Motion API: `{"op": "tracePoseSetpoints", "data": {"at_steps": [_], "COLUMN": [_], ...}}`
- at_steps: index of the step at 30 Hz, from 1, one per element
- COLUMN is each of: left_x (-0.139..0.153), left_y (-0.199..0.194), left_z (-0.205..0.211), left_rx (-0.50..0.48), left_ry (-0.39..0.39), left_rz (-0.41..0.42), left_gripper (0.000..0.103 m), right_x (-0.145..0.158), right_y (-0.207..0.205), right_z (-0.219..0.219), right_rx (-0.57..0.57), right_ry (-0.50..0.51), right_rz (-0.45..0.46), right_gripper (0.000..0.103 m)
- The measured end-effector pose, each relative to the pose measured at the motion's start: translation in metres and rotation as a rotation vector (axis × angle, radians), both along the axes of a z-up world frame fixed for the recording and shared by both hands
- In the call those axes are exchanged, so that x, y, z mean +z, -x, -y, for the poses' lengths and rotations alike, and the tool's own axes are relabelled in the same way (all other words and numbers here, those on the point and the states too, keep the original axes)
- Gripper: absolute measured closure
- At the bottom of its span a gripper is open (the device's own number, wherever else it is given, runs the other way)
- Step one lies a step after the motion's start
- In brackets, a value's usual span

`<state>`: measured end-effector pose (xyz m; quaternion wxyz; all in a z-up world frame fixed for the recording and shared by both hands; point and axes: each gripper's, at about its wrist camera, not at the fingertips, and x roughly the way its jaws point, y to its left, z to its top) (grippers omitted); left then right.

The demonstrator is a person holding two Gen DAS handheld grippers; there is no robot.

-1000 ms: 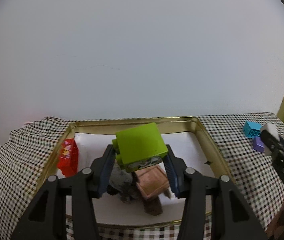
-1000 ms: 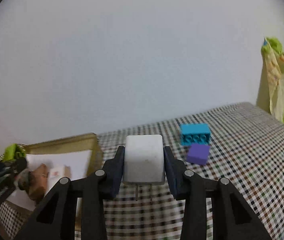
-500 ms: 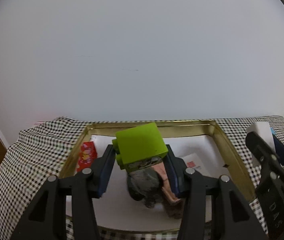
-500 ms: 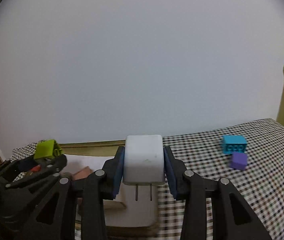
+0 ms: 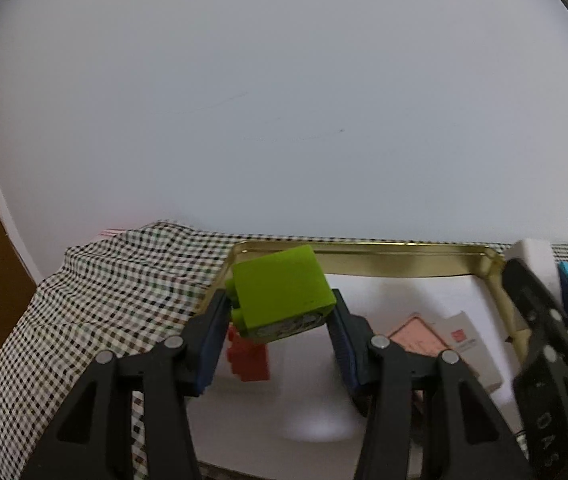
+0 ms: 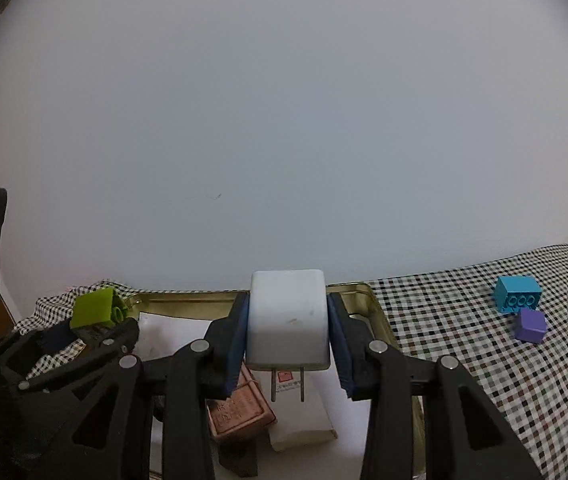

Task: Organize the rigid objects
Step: 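Lower the green block and white cube into the gold tray and open both grippers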

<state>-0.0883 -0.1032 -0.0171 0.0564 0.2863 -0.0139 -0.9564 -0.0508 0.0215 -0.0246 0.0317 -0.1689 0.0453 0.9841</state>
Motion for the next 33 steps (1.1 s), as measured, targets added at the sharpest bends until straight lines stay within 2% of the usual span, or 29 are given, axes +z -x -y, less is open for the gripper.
{"op": "tracePoseSetpoints", "data": {"at_steps": [2, 9, 11, 14, 19, 26, 33], "left_x": [-0.003, -0.016, -0.017, -0.017, -0.023, -0.026, -0.032], "left_y": [0.004, 0.008, 0.008, 0.008, 0.01, 0.01, 0.01], "left_z": [0.004, 0.004, 0.002, 0.0, -0.006, -0.007, -0.024], "left_rx": [0.011, 0.015, 0.009, -0.001, -0.018, -0.019, -0.021], "left_ry": [0.004, 0.042, 0.052, 0.064, 0.114, 0.142, 0.223], "left_rz": [0.005, 0.028, 0.03, 0.026, 0.021, 0.017, 0.006], "left_gripper": [0.055, 0.055, 0.059, 0.059, 0.059, 0.059, 0.059], "right_x": [-0.001, -0.008, -0.01, -0.015, -0.02, -0.021, -0.026], "right_y": [0.001, 0.012, 0.015, 0.018, 0.018, 0.022, 0.022], "right_z": [-0.001, -0.022, -0.022, -0.028, -0.021, -0.023, -0.012], "right_rx": [-0.003, -0.033, -0.041, -0.036, -0.026, -0.009, 0.004], "right_ry": [-0.029, -0.021, -0.023, -0.026, -0.03, -0.029, -0.015], "right_rz": [-0.01, 0.018, 0.025, 0.049, 0.062, 0.082, 0.108], "right_gripper": [0.062, 0.062, 0.062, 0.062, 0.062, 0.062, 0.062]}}
